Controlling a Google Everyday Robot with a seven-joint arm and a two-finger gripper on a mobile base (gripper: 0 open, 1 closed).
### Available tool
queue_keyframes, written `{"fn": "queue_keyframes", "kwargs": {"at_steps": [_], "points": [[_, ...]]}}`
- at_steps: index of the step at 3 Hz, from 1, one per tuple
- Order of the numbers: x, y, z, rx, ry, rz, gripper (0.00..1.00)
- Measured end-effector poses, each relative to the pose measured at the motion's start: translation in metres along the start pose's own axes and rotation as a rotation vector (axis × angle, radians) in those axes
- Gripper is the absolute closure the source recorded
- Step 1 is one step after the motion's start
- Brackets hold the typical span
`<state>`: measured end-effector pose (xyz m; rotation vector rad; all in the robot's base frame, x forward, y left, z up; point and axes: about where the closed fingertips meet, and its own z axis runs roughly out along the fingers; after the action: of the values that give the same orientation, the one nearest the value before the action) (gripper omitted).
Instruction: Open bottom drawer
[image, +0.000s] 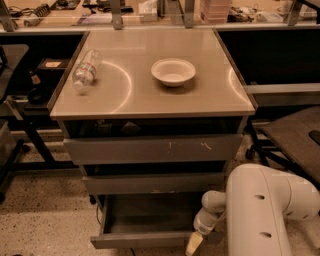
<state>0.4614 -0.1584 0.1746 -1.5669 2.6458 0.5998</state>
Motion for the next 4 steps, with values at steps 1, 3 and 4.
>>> {"fn": "queue_keyframes", "kwargs": {"at_steps": [1, 3, 4], "points": [[0.010, 0.006, 0.010, -0.043, 0.047, 0.006, 0.00], [0.038, 0.032, 0.009, -0.134, 0.114, 0.042, 0.00], [0.052, 0.049, -0.003, -0.154, 0.112, 0.063, 0.00]]}}
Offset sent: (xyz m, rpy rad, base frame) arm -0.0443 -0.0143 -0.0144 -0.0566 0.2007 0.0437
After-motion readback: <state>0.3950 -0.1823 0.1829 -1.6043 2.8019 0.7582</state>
